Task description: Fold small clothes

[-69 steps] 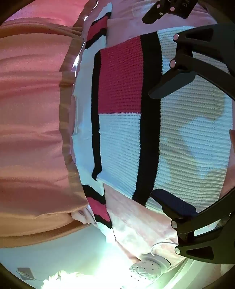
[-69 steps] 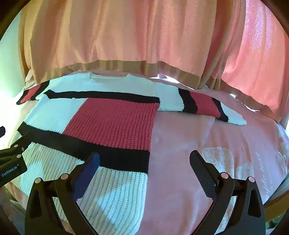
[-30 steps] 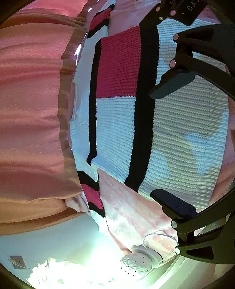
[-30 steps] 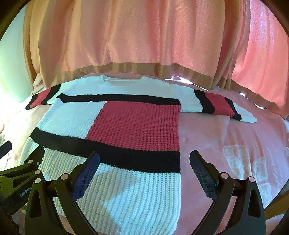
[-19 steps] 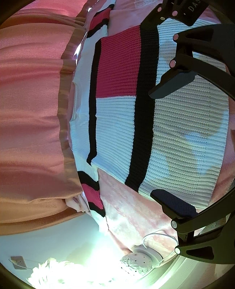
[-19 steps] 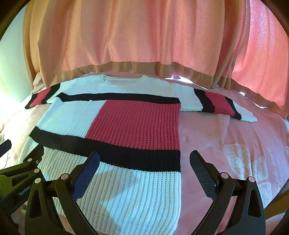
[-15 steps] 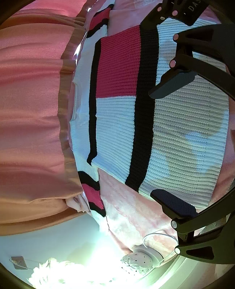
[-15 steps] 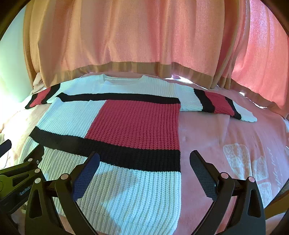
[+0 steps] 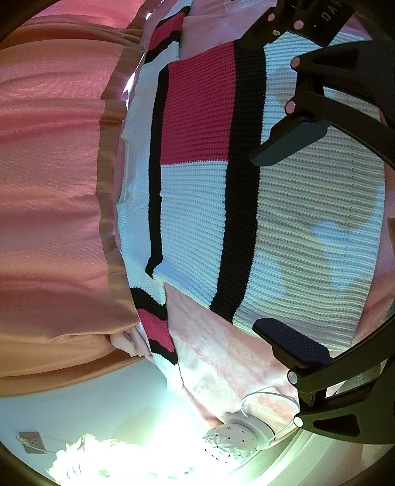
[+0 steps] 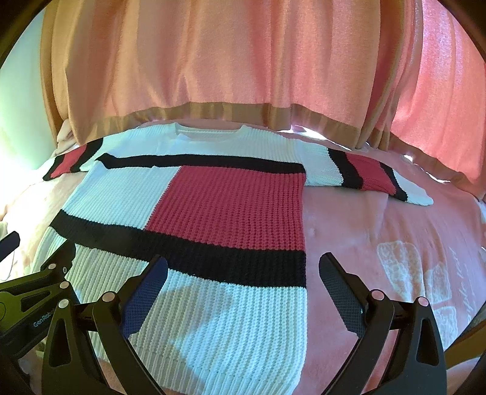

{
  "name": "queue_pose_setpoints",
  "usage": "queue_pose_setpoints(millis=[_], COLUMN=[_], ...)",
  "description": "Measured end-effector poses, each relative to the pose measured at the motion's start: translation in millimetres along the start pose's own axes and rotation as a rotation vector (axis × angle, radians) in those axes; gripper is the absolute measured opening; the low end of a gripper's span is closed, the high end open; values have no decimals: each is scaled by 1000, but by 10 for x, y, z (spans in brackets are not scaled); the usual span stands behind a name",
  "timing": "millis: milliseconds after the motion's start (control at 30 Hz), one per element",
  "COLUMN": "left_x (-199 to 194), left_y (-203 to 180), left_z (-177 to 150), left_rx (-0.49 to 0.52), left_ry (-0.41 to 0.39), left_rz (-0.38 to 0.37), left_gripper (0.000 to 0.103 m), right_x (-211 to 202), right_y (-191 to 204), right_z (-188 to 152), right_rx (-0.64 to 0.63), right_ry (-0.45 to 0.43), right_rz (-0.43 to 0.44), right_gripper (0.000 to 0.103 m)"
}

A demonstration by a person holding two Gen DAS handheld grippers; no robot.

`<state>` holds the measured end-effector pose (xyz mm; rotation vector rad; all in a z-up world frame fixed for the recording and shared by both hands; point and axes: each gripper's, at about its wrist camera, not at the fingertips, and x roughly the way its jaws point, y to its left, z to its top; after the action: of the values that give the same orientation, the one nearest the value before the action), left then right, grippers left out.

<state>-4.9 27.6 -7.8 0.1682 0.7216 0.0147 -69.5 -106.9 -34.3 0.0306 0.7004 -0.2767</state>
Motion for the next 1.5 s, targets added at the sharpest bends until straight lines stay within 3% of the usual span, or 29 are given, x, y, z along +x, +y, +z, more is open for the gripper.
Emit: queue_pose_setpoints(millis=[1167,1233,1300,1367,1500], left_x=[-12,-4,7,8,149], left_y=[-18,-11,-18,-68,-254], left_z=[30,191,401,674,1023], left_rx=[20,6,0,8,41], left_ry=[-9,-5,-17,-68,-99], left_rz=[22,-3,-17,-19,-46], left_gripper=[98,98,98,98,98], right_x=[12,37,88,262,897], right_y=[-56,-229,-540,-1068,-2346], right_z=[65,211,481,853,1322], right_rx=[14,46,74,122,325], right_ry=[10,15,-13,-8,111], right_rz=[10,6,-58,-131,-190], right_gripper=[98,98,98,98,98])
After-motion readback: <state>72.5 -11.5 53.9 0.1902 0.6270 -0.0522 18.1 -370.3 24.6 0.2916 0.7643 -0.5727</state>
